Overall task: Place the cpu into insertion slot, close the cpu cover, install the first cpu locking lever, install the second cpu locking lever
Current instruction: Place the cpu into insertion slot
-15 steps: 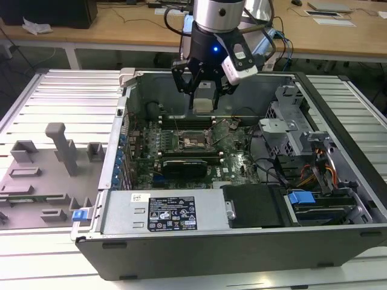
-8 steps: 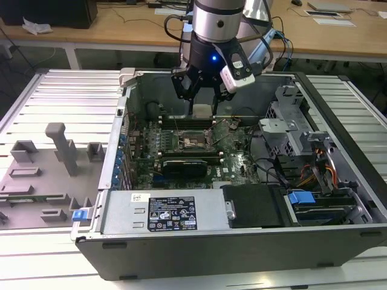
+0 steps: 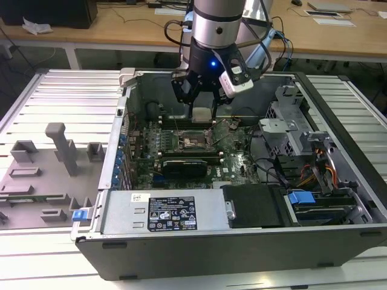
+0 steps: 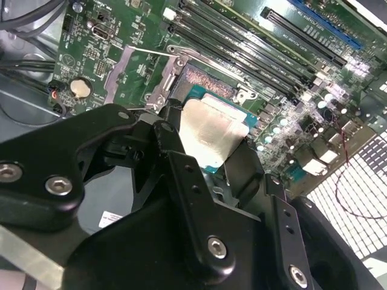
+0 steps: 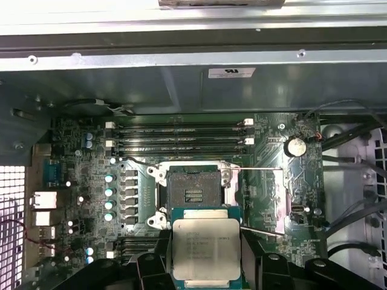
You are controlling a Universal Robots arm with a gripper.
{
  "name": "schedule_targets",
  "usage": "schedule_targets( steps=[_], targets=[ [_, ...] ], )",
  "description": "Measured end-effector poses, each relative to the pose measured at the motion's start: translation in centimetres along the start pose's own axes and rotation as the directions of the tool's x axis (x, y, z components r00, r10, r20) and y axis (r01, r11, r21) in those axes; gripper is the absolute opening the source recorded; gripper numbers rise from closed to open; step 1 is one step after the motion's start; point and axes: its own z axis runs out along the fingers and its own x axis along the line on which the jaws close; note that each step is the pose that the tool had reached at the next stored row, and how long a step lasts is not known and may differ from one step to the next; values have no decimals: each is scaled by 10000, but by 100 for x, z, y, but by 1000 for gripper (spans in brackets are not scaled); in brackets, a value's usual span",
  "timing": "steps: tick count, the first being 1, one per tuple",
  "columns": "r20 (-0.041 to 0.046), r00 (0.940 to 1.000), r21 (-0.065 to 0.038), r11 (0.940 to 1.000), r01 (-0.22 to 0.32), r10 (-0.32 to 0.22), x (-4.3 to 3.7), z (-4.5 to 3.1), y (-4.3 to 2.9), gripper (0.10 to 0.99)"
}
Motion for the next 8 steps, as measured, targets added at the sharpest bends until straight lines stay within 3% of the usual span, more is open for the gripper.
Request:
schedule_targets(
  steps=[5,8],
  targets=[
    [10,10000,-2,10000,-43,43,2,102,-9,541],
    [55,9984,-12,9984,-557,558,1,134,-12,541]
  ],
)
